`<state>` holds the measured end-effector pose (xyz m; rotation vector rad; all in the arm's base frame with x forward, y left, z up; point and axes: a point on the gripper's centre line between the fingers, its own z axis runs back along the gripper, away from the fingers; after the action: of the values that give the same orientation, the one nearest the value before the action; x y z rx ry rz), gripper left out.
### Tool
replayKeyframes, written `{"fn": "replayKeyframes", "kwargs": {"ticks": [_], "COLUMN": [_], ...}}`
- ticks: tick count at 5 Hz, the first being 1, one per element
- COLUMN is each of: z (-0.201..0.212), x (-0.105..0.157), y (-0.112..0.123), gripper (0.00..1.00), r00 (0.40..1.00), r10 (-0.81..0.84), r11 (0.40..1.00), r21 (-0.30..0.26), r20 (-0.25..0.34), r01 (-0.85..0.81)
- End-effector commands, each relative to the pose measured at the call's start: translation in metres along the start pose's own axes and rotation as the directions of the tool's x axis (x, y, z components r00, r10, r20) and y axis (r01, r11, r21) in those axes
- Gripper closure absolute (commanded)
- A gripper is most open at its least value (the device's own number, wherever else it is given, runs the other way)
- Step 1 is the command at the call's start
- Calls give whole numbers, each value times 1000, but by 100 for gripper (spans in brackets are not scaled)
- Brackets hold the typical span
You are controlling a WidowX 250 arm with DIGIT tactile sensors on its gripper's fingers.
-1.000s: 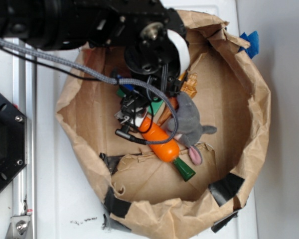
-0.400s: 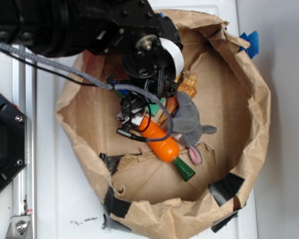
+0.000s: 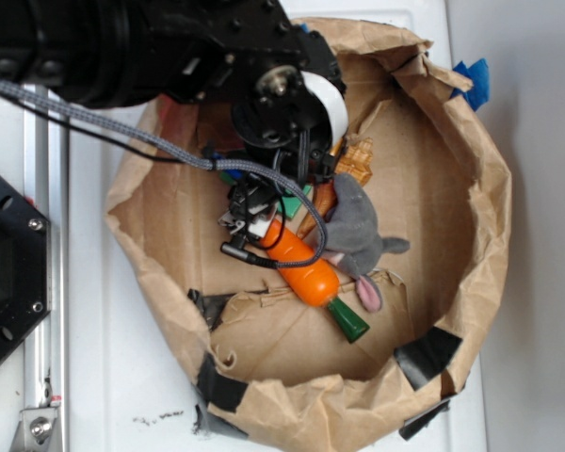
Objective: Grab the green block.
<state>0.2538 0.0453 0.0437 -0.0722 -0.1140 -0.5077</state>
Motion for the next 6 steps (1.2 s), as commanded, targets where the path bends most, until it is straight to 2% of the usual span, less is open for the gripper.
{"fn": "replayKeyframes", "kwargs": {"ticks": [1, 2, 3, 4, 5, 6], "z": [-17, -22, -20, -14, -10, -13], "x": [10, 11, 12, 12, 12, 11], "y": [-15, -20, -20, -20, -19, -17], "gripper": [0, 0, 0, 0, 0, 100], "r00": [998, 995, 994, 994, 996, 998], "r10": [-54, -82, -92, -98, -90, -57], "r11": [999, 997, 996, 995, 996, 998], "r21": [6, 9, 2, -1, -28, -28], "r20": [-27, -53, -53, -39, -16, -12], "r01": [54, 83, 92, 98, 90, 56]}}
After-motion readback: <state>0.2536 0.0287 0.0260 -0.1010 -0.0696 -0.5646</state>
